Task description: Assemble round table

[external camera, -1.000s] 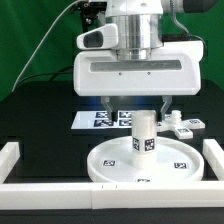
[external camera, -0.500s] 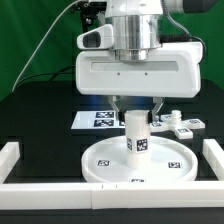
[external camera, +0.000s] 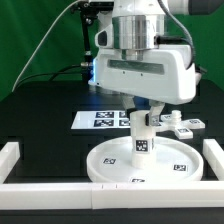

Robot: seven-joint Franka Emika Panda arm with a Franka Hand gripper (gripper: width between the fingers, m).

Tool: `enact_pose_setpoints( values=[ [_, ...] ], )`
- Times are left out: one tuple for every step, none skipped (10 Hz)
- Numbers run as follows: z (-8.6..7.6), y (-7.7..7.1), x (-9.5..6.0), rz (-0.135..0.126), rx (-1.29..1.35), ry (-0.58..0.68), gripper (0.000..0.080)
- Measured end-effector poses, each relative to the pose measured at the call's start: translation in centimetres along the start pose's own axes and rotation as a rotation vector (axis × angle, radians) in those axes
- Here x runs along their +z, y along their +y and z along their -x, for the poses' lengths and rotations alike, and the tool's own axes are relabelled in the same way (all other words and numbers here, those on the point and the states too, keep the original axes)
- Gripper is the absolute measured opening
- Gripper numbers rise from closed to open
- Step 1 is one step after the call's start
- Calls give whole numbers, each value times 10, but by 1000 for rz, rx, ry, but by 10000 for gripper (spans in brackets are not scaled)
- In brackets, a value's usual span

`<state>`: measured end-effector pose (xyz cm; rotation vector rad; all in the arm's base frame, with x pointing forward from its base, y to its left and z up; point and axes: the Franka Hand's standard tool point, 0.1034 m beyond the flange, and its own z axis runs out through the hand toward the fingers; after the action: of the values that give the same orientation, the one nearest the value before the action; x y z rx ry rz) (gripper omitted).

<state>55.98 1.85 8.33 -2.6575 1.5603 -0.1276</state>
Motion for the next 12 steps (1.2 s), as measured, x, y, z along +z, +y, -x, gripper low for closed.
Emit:
enact_pose_setpoints(
  values=[
    [0,1,0,-4,122,-8,404],
    [0,1,1,-18,336,-31,406],
    [2,0,1,-27,494,-46,406],
    [4,-2,1,-32,627,-57,406],
    [6,-3,1,-36,758,-68,406],
    [5,-2,2,-34,781,-67,406],
    [6,-2,2,-33,784,-66,406],
    [3,-1,1,-37,668,-63,552],
    [-3,1,1,-42,549,-59,552],
    [-5,1,1,-48,447,-57,629],
    [-4,1,1,-51,263,-51,643],
    [-1,0,2,-52,158,-50,643]
  ],
)
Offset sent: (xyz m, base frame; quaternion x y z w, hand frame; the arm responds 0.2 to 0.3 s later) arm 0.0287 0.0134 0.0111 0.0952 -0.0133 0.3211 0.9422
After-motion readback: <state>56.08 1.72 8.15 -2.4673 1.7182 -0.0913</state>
